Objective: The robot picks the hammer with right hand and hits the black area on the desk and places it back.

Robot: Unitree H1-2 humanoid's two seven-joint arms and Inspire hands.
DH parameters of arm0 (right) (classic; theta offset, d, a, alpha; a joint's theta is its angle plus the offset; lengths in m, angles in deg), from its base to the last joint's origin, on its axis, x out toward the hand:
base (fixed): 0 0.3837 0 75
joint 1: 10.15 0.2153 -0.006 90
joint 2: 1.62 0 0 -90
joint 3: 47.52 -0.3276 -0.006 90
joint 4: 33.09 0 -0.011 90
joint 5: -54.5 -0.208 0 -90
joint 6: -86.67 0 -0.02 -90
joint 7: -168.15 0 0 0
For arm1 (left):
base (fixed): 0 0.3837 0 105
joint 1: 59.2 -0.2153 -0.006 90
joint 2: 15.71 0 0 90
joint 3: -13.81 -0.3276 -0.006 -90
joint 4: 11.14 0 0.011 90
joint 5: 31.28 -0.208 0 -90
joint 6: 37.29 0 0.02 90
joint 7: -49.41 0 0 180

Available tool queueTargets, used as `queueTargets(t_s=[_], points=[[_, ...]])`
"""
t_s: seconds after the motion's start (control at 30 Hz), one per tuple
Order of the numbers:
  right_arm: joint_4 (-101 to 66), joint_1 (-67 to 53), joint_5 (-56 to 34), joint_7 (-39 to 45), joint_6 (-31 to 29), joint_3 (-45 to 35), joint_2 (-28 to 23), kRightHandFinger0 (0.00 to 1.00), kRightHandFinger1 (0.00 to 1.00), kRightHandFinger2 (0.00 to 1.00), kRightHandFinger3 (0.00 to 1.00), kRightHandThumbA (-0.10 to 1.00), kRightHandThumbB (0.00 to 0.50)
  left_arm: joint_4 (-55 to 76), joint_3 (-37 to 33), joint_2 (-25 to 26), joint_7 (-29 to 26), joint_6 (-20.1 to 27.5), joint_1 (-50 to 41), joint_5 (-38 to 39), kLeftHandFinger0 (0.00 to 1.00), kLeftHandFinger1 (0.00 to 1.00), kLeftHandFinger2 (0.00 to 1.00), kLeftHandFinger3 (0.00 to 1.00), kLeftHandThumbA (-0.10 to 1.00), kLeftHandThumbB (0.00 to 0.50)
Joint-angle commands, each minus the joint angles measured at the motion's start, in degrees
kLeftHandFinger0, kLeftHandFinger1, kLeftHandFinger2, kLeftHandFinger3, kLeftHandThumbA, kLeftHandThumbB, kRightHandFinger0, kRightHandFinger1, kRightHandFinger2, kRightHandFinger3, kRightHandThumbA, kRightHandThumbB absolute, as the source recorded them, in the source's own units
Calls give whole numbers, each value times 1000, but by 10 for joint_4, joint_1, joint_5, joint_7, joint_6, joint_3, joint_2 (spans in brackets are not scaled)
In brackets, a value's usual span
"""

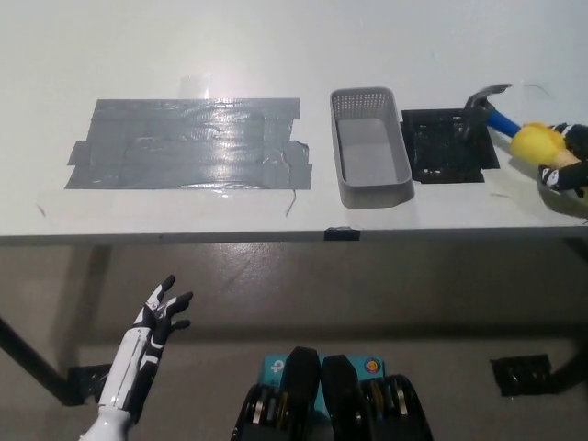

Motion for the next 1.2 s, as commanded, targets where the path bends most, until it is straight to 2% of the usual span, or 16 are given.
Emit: queueTargets(t_s=[0.0,0.13,0.2,0.23,0.3,0.4,0.43,0.5,0.63,0.87,0.93,1.03,1.07,1.1,1.13,1.17], points=[[-99,178,-71,218,72,14,-97,106,570,887,919,-100,120,4,-6,27,9,26,24,-32,810,865,815,1000,1000,23],[-100,182,-62,223,66,21,-97,87,556,864,878,-100,109,7,-7,27,11,23,23,-32,792,842,790,984,1000,13],[-104,181,-58,222,68,21,-96,94,572,879,881,-100,103,7,-9,27,11,20,22,-32,795,824,771,958,1000,12],[-104,180,-58,220,61,20,-96,115,615,909,879,-100,96,9,-9,27,11,19,23,-34,797,816,761,947,1000,11],[-99,182,-61,225,61,18,-94,102,576,874,870,-100,90,12,-10,27,11,13,22,-35,805,820,760,938,1000,6],[-98,182,-63,220,71,12,-90,111,566,855,854,-100,123,10,-11,28,9,16,22,-38,805,828,767,934,1000,0],[-97,183,-63,221,71,13,-90,112,567,856,857,-100,122,10,-11,28,8,17,22,-38,804,828,768,933,1000,0],[-98,181,-63,220,68,14,-89,137,579,868,954,-100,101,10,-13,29,6,22,22,-40,793,820,765,927,1000,0],[-99,177,-55,216,38,25,-93,126,564,854,981,-100,99,11,-13,29,4,20,21,-42,792,816,760,922,1000,0],[-99,163,-46,202,24,32,-90,234,664,943,1000,-100,83,7,-12,28,3,25,22,-43,799,825,774,926,1000,0],[-105,155,-43,196,25,33,-89,193,640,939,1000,-100,77,6,-12,29,4,24,22,-44,822,851,809,958,1000,0],[-100,151,-43,190,21,33,-85,157,610,922,1000,-100,84,5,-12,31,3,34,22,-46,827,883,885,1000,1000,21],[-95,149,-42,188,16,34,-84,119,571,885,1000,-100,83,7,-12,30,5,29,21,-41,870,943,968,1000,1000,65],[-92,148,-47,189,16,31,-82,111,562,880,1000,-100,93,9,-11,28,7,24,20,-36,939,1000,1000,1000,1000,91],[-93,147,-38,186,10,38,-83,123,571,892,1000,-100,97,11,-10,27,7,17,19,-35,1000,1000,1000,1000,1000,115],[-96,145,-30,183,-1,44,-85,136,590,905,1000,-100,112,12,-10,26,8,14,18,-32,1000,1000,1000,1000,1000,153]])
